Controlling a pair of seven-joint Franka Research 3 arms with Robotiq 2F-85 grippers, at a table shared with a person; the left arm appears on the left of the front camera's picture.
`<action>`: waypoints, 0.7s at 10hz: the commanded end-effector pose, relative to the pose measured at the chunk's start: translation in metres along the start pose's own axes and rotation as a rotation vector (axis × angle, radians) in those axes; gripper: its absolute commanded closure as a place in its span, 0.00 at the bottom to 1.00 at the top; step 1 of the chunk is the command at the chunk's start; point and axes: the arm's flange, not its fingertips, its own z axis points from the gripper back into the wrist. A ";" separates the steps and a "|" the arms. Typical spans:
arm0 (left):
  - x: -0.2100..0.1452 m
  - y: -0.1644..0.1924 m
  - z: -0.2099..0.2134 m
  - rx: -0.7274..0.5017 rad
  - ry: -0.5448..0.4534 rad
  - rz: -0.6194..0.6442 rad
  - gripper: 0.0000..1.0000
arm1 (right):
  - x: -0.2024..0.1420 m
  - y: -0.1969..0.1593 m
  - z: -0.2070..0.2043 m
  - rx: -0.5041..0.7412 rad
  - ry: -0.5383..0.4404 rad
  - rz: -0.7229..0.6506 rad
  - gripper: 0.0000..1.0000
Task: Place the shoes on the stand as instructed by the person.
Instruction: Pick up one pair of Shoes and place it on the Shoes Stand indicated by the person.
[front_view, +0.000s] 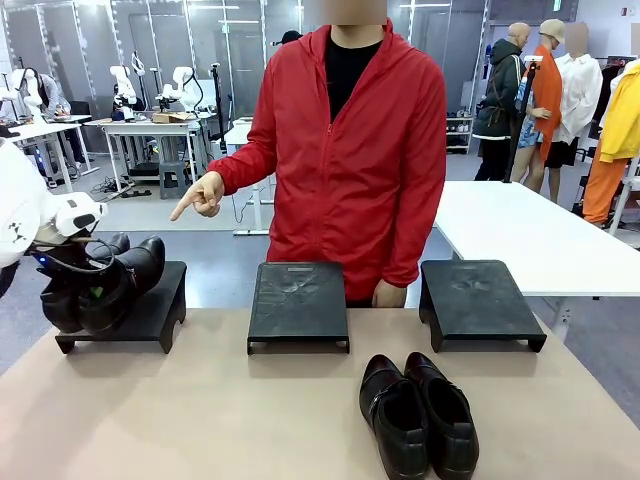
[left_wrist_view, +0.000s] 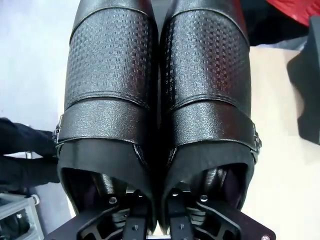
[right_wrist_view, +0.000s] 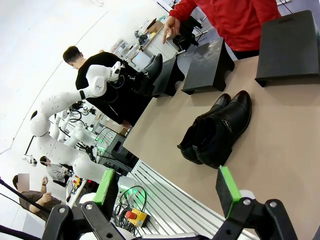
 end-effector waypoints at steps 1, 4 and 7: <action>0.015 0.006 0.000 -0.043 -0.061 0.006 0.92 | 0.001 0.001 0.001 0.006 -0.012 0.022 0.00; 0.021 0.006 -0.017 -0.050 -0.088 0.030 0.92 | 0.001 0.001 0.001 0.006 -0.012 0.022 0.00; 0.029 0.005 -0.027 -0.068 -0.109 0.045 0.92 | 0.001 0.001 0.001 0.006 -0.012 0.022 0.00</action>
